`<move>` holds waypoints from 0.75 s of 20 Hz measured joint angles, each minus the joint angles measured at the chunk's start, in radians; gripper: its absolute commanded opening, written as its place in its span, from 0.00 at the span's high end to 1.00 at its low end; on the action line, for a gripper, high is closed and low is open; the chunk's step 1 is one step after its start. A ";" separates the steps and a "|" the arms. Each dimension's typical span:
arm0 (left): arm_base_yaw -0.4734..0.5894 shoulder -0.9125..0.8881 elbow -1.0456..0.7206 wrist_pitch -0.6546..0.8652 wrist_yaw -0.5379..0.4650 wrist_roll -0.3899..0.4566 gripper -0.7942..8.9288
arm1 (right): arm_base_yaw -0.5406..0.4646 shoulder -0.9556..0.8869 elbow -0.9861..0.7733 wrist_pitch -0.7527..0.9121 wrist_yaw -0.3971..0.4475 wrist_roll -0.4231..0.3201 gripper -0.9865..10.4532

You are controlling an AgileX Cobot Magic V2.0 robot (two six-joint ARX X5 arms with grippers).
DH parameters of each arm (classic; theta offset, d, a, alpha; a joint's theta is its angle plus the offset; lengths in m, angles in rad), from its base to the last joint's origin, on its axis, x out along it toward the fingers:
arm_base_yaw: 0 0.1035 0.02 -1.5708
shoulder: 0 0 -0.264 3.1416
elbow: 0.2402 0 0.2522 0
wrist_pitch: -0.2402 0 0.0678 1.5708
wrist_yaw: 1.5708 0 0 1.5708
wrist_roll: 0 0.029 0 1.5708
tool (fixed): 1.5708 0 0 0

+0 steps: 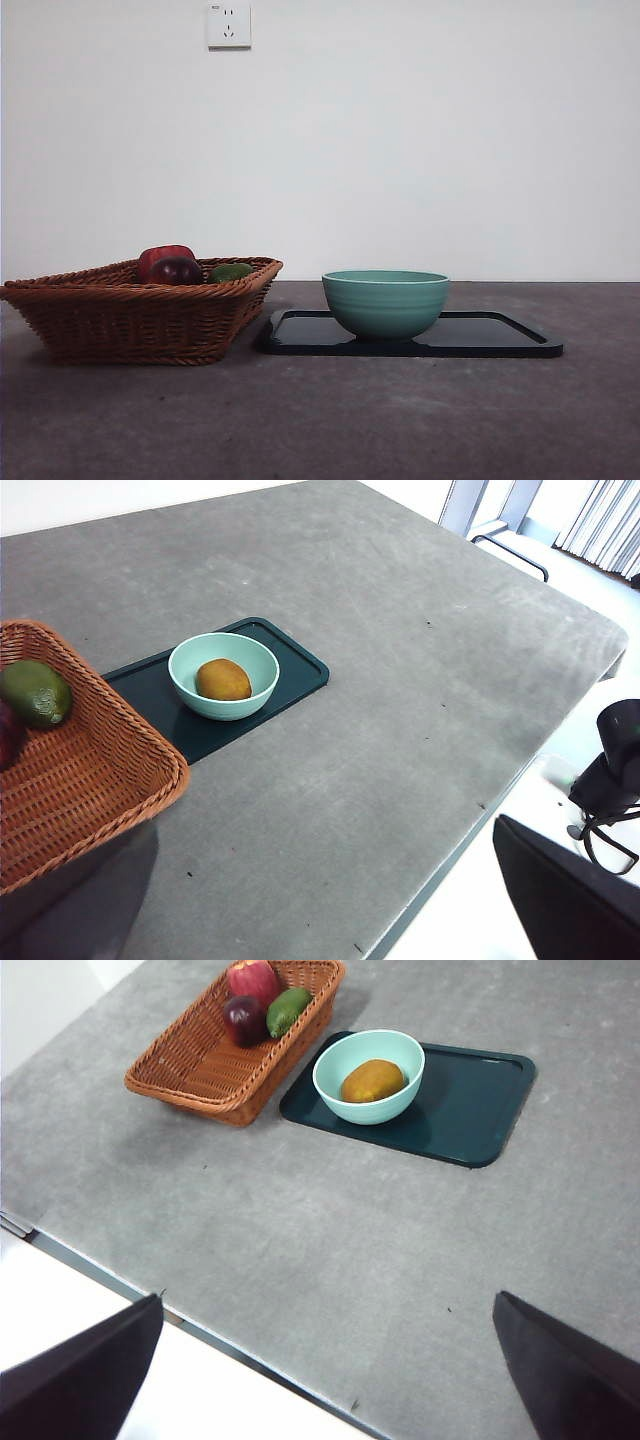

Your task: Pick up the wifruite, put it on the bowl, pick up the plate, put it on desk

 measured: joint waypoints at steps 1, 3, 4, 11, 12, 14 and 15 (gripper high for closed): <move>0.000 0.000 0.000 0.000 0.000 0.000 0.31 | 0.000 0.000 0.000 0.000 0.000 0.001 0.40; 0.000 0.000 0.000 0.000 0.000 0.000 0.31 | 0.000 0.000 0.000 0.000 0.000 0.003 0.40; 0.000 0.000 0.000 0.000 0.000 0.000 0.31 | 0.000 0.000 0.000 0.001 0.000 0.004 0.40; 0.000 0.000 0.000 0.000 0.000 0.000 0.31 | 0.000 0.000 0.000 0.013 0.000 0.008 0.40; 0.000 0.000 0.000 0.000 0.000 0.000 0.31 | 0.000 0.000 0.000 0.013 0.000 0.008 0.40; 0.000 0.000 0.000 0.001 0.000 0.000 0.31 | 0.000 0.000 0.000 0.013 0.000 0.008 0.40; 0.000 0.000 0.000 0.009 0.000 0.000 0.31 | 0.000 0.000 0.000 0.013 0.000 0.008 0.40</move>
